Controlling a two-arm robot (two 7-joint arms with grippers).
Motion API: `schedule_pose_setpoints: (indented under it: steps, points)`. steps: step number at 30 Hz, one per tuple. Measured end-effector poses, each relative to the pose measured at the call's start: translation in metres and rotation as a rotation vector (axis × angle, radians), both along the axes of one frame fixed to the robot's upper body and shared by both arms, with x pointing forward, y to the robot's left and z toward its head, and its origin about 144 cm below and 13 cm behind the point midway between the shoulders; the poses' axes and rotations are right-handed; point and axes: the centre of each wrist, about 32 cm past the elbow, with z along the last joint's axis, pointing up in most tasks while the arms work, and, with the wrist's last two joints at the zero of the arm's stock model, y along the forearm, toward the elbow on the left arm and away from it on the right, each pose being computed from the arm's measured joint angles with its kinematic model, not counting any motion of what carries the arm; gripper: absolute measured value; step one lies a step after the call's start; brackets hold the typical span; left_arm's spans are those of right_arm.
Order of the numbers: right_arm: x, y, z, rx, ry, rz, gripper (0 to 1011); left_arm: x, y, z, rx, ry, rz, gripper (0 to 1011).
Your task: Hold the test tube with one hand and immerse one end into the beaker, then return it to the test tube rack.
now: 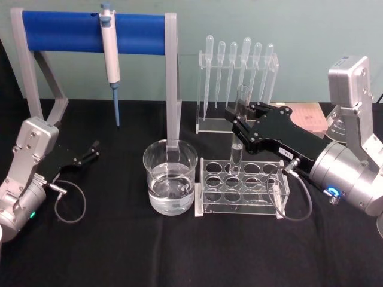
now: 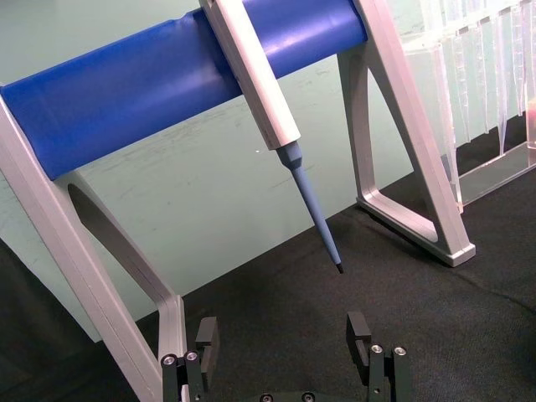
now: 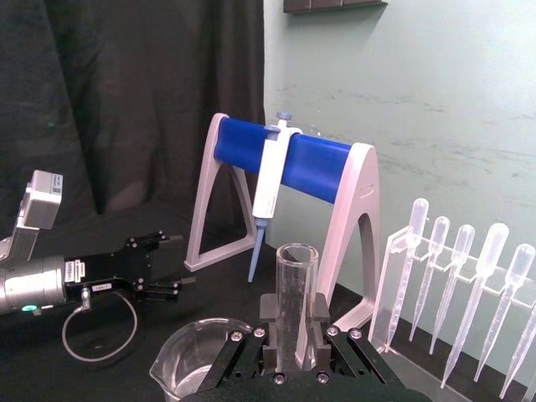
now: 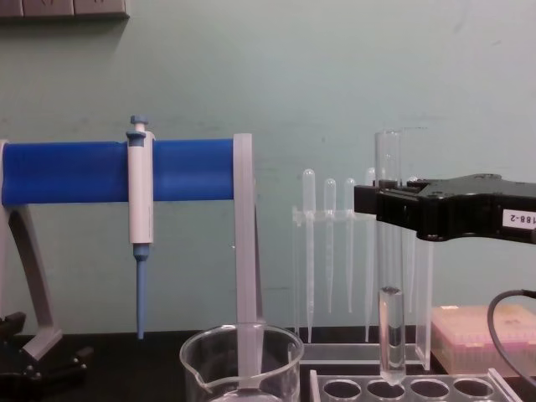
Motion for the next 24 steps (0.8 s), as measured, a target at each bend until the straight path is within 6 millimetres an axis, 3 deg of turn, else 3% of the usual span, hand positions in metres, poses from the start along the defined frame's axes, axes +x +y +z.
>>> schedule_pose_setpoints:
  steps: [24]
  points:
    - [0.0000, 0.0000, 0.0000, 0.000, 0.000, 0.000, 224, 0.0000, 0.0000, 0.0000, 0.000, 0.000, 0.000, 1000]
